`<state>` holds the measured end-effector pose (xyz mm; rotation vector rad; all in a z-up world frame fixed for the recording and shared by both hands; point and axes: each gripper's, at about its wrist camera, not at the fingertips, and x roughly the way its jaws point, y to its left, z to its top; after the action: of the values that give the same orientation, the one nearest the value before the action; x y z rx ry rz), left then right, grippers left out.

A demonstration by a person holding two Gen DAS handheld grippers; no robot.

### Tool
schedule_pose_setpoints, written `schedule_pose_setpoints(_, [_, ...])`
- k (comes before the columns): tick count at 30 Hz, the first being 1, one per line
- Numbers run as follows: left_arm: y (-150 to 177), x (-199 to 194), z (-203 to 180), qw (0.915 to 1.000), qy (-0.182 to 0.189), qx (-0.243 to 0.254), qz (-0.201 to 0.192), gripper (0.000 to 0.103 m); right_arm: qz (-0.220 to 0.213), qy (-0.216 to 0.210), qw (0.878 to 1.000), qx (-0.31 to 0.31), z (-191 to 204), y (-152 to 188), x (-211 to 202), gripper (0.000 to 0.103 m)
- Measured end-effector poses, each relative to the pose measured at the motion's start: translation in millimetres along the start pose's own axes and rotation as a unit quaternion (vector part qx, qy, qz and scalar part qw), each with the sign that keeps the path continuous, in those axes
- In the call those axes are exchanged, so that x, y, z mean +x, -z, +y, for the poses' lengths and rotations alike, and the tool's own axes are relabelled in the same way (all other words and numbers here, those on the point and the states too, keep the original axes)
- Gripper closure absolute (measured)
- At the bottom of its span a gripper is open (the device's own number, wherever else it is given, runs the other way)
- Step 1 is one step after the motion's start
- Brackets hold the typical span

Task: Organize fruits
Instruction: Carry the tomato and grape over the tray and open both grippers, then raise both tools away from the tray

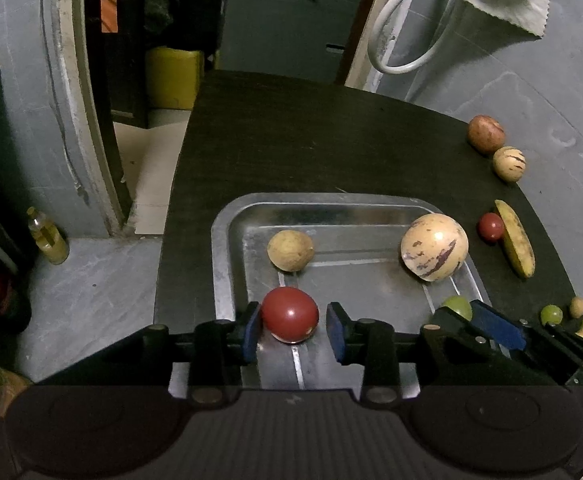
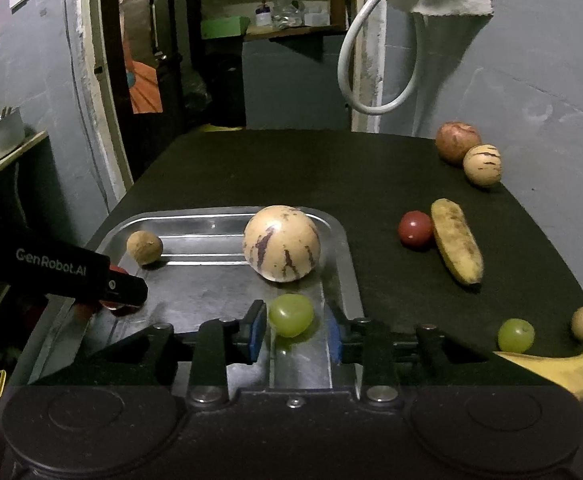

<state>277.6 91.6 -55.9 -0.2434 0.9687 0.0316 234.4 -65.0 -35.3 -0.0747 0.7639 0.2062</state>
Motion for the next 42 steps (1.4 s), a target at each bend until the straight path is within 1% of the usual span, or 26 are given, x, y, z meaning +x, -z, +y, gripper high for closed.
schedule_pose_setpoints(2, [0, -1, -1, 1.0, 0.001, 0.001, 0.001, 0.059, -0.003, 0.003, 1.0, 0.004, -1, 0, -5, 0.062])
schedule_pose_setpoints(6, [1, -7, -3, 1.0, 0.004, 0.006, 0.0, 0.053, -0.012, 0.011, 1.0, 0.013, -3, 1, -19, 0.054])
schedule_pose_setpoints(8, [2, -12, -3, 1.0, 0.006, 0.007, -0.003, 0.047, -0.017, 0.015, 1.0, 0.018, -4, 1, -25, 0.045])
schedule_pose_setpoints(9, [2, -14, -3, 0.9999, 0.007, 0.007, -0.005, 0.046, -0.019, 0.017, 0.999, 0.022, -5, 2, -29, 0.044])
schedule_pose_setpoints(11, [3, -21, -3, 0.9999, 0.005, 0.007, -0.011, 0.037, -0.023, 0.02, 0.999, 0.028, -5, 3, -37, 0.037])
schedule_pose_setpoints(15, [7, -36, 0, 0.9995, 0.004, 0.007, -0.03, 0.026, -0.026, 0.027, 0.999, 0.039, -5, 7, -54, 0.027])
schedule_pose_setpoints(17, [10, -44, 3, 0.9993, 0.003, 0.009, -0.038, 0.017, -0.028, 0.028, 0.998, 0.045, -5, 11, -64, 0.02])
schedule_pose_setpoints(18, [13, -48, 5, 0.9991, 0.004, 0.01, -0.04, 0.015, -0.03, 0.027, 0.998, 0.048, -5, 12, -69, 0.018])
schedule_pose_setpoints(20, [17, -56, 7, 0.9989, 0.007, 0.013, -0.044, 0.009, -0.035, 0.023, 0.998, 0.052, -4, 16, -79, 0.008])
schedule_pose_setpoints(22, [22, -63, 11, 0.9987, 0.007, 0.016, -0.047, 0.006, -0.036, 0.018, 0.998, 0.052, -3, 19, -87, 0.006])
schedule_pose_setpoints(26, [32, -78, 16, 0.9988, 0.01, 0.024, -0.042, 0.003, -0.031, 0.015, 0.998, 0.05, 0, 25, -101, 0.002])
schedule_pose_setpoints(29, [41, -87, 20, 0.9986, 0.013, 0.029, -0.041, 0.001, -0.025, 0.017, 0.998, 0.048, 3, 28, -109, 0.001])
schedule_pose_setpoints(38, [68, -105, 25, 0.9953, 0.048, 0.084, -0.006, 0.001, 0.004, 0.026, 0.998, 0.059, 0, 46, -131, 0.001])
schedule_pose_setpoints(42, [77, -107, 24, 0.993, 0.055, 0.104, 0.013, 0.0, 0.03, 0.033, 0.996, 0.08, -8, 55, -136, 0.001])
